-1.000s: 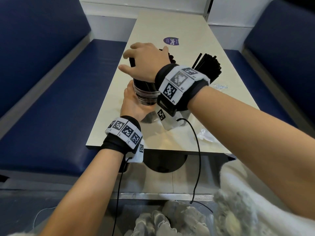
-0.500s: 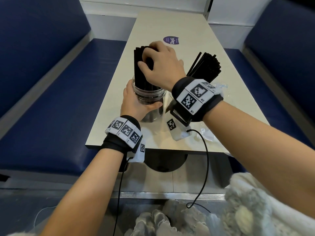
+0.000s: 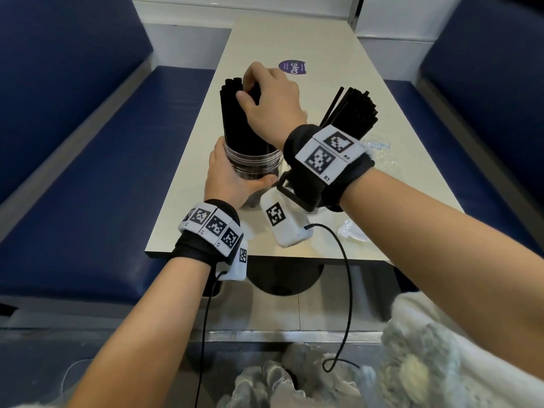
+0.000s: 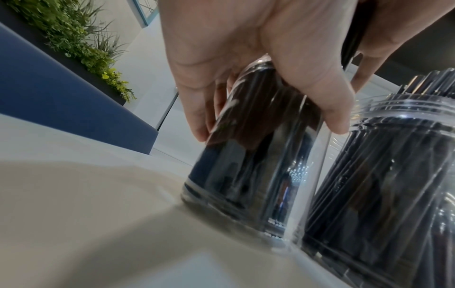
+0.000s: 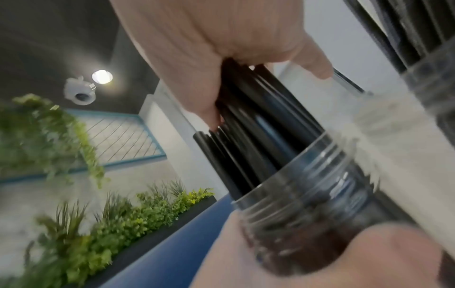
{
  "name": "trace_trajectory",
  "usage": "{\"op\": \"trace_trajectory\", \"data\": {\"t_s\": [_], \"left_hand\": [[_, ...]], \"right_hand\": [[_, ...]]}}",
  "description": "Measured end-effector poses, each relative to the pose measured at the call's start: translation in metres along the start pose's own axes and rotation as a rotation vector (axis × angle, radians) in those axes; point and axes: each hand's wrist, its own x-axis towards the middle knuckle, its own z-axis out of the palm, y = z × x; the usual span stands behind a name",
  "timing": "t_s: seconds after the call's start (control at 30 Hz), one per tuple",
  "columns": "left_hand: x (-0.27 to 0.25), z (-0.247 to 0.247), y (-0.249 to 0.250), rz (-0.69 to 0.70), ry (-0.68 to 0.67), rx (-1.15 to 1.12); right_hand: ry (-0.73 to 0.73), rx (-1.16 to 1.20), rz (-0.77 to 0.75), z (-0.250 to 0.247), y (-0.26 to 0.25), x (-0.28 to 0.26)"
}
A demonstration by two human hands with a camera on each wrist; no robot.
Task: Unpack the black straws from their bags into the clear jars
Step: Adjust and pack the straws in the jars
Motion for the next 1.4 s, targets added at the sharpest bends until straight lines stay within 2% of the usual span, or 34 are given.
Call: {"op": "trace_trajectory", "data": {"t_s": [0.07, 0.17, 0.23, 0.3, 0.4, 0.5, 0.67, 0.9, 1.07, 1.3, 1.4], "left_hand": [[-0.001, 0.000, 0.002, -0.008, -0.003, -0.003], [-0.001, -0.001, 0.003, -0.018, -0.018, -0.009], [-0.002, -0.002, 0.006, -0.022, -0.016, -0.033], [-0.003, -0.001, 0.007, -0.023, -0.013, -0.074], [-0.004, -0.001, 0.006, -0.024, -0.027, -0.079], [-0.005, -0.004, 0.007, -0.024, -0.033, -0.049], [-0.004, -0.004, 0.004, -0.017, -0.023, 0.016], [-0.001, -0.009, 0.006, 0.012, 0.045, 0.063], [0.003, -0.019, 0.007, 0.058, 0.074, 0.185], [0.001, -0.019, 0.005, 0.068, 0.071, 0.245], [0.000, -0.019, 0.007, 0.064, 0.065, 0.208]], "right_hand": [[-0.021, -0.160, -0.036, -0.003, 0.002, -0.002], [-0.020, -0.377, -0.197, -0.007, -0.003, 0.001], [-0.111, -0.487, -0.262, -0.005, -0.011, 0.005], [-0.218, -0.588, -0.284, 0.000, -0.017, 0.011], [-0.303, -0.655, -0.200, 0.005, -0.023, 0.017], [-0.298, -0.610, -0.085, 0.005, -0.024, 0.020], [-0.222, -0.537, -0.051, 0.004, -0.023, 0.019], [-0.116, -0.178, 0.038, -0.007, -0.025, 0.020], [-0.177, -0.117, 0.133, -0.008, -0.014, 0.014], [-0.035, -0.054, 0.115, -0.006, -0.008, 0.014], [-0.057, 0.003, 0.117, -0.012, -0.013, 0.023]]}}
